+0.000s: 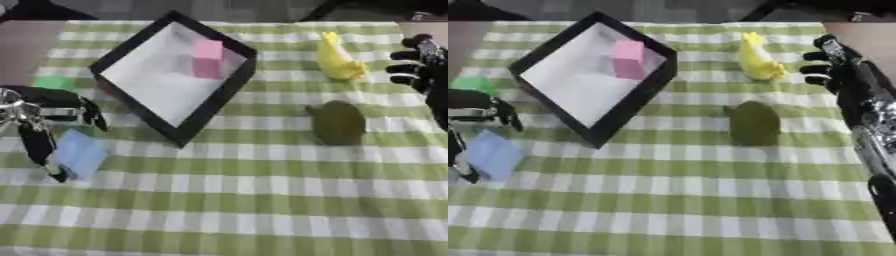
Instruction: Pick up objects on the table and place them in the box.
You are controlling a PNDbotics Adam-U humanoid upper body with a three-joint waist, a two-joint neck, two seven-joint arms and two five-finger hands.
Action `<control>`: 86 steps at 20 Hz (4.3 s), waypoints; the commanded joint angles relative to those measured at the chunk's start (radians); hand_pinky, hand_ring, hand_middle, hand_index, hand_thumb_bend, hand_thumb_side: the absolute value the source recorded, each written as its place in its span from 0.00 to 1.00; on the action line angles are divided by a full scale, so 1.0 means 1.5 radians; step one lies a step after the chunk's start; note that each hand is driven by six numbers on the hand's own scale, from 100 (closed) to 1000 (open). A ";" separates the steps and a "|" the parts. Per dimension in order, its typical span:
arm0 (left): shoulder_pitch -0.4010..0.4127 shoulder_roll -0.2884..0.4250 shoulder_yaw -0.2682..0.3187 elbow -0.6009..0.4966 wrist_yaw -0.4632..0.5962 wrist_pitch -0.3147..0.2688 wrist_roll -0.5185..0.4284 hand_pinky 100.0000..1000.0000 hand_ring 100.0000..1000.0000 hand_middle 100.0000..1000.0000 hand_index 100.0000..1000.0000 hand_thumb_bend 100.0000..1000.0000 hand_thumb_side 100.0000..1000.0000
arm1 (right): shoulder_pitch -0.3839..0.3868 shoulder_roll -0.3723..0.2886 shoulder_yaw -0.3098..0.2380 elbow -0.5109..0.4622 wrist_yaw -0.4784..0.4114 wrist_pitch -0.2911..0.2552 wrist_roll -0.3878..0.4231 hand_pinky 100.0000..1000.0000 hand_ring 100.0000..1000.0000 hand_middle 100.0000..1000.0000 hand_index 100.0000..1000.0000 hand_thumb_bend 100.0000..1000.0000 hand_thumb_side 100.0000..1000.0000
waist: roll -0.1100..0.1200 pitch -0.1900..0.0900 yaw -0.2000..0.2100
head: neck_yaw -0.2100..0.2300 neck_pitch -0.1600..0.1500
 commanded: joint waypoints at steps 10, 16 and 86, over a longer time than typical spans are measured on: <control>-0.008 0.014 0.003 -0.008 0.009 -0.009 0.017 0.67 0.60 0.48 0.56 0.45 0.00 | -0.007 -0.010 -0.006 -0.004 0.002 -0.002 0.001 0.77 0.71 0.70 0.86 0.00 0.80 | 0.004 -0.008 0.000 | 0.007 -0.002; -0.003 0.039 0.027 -0.069 0.009 0.006 0.020 0.67 0.60 0.48 0.56 0.49 0.00 | -0.009 -0.012 -0.006 -0.004 0.003 -0.002 0.001 0.77 0.71 0.70 0.86 0.00 0.79 | 0.004 -0.009 0.001 | 0.005 -0.002; -0.388 -0.259 0.175 0.406 -0.255 -0.006 0.087 0.79 0.78 0.76 0.84 0.75 0.10 | -0.041 -0.012 -0.003 -0.015 0.000 -0.002 -0.001 0.77 0.71 0.70 0.86 0.00 0.76 | -0.008 -0.005 -0.031 | -0.006 -0.002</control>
